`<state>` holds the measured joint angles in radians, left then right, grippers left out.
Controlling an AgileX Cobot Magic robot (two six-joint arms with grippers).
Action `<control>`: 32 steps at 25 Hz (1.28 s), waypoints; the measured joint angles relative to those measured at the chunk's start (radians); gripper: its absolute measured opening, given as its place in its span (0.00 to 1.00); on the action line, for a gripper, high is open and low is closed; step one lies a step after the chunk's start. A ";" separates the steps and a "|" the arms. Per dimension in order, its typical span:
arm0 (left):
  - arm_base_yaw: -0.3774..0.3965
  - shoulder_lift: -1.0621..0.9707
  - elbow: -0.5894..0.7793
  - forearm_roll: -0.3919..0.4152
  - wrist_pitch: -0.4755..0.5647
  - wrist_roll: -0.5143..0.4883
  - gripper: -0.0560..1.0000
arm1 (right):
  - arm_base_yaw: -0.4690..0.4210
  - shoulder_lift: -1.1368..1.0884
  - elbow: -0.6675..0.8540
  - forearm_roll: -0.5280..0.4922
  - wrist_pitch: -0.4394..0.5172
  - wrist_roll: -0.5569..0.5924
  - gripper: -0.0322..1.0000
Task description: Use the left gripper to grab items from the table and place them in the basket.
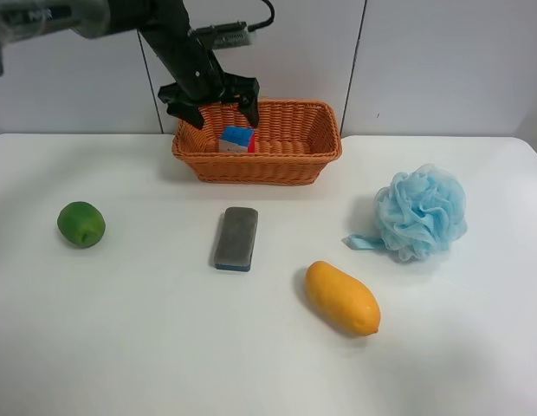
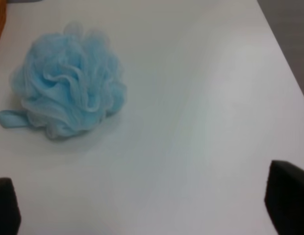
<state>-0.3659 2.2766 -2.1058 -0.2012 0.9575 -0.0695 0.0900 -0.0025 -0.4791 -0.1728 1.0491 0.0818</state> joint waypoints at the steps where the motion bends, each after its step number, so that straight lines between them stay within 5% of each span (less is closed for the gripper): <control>1: 0.002 -0.025 0.000 0.010 0.038 -0.008 0.99 | 0.000 0.000 0.000 0.000 0.000 0.000 0.99; 7: 0.005 -0.173 -0.003 0.138 0.236 -0.051 0.99 | 0.000 0.000 0.000 0.000 0.000 0.000 0.99; 14: 0.005 -0.322 0.055 0.156 0.250 -0.040 0.99 | 0.000 0.000 0.000 0.000 0.000 0.000 0.99; 32: 0.005 -1.194 0.985 0.159 0.250 0.050 0.99 | 0.000 0.000 0.000 0.000 0.000 0.000 0.99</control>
<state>-0.3612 1.0826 -1.1211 -0.0418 1.2073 -0.0192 0.0900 -0.0025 -0.4791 -0.1728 1.0491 0.0818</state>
